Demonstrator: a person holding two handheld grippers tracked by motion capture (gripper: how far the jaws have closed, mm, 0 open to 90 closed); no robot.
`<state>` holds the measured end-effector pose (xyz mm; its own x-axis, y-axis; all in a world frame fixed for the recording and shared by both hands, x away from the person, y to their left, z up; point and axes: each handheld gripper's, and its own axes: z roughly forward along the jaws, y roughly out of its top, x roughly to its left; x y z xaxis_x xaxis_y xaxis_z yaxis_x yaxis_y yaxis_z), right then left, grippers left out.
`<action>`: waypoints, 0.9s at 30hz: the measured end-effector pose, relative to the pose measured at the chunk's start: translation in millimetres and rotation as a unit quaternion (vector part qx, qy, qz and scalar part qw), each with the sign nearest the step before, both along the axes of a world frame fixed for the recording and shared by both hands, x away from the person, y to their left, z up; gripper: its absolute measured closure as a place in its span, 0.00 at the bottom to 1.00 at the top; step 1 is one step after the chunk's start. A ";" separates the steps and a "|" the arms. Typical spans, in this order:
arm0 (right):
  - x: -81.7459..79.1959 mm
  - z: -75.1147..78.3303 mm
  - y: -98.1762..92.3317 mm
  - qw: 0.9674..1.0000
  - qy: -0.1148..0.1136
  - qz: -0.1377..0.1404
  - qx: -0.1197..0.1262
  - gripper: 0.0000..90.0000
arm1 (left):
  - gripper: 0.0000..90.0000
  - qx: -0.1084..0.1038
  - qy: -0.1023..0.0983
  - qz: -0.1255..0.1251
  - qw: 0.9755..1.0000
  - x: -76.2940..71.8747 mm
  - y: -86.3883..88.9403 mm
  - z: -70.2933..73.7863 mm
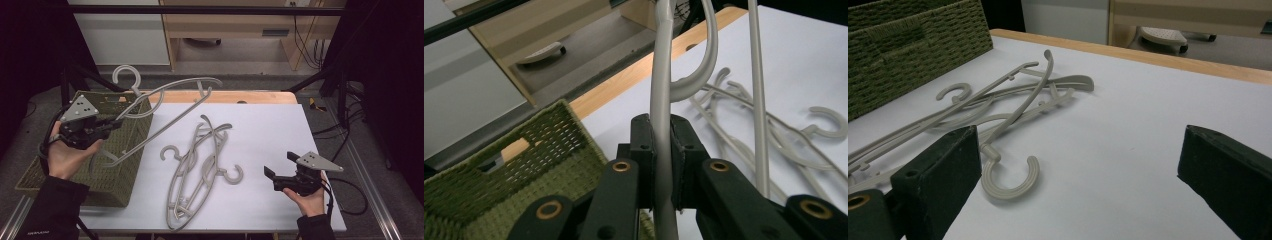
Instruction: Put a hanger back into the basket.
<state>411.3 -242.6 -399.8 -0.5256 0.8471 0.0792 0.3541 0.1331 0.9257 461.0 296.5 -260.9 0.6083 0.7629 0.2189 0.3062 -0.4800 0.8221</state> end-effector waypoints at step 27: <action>2.6 -2.7 1.9 1.000 0.011 0.003 -0.007 0.05 | 0.92 -0.002 0.010 0.075 0.997 21.5 92.4 -23.7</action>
<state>413.8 -240.8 -402.5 -0.5291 0.8449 0.0788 0.3735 0.1485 0.9157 482.5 388.9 -284.6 0.4912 0.8468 0.2040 0.3912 -0.4237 0.8170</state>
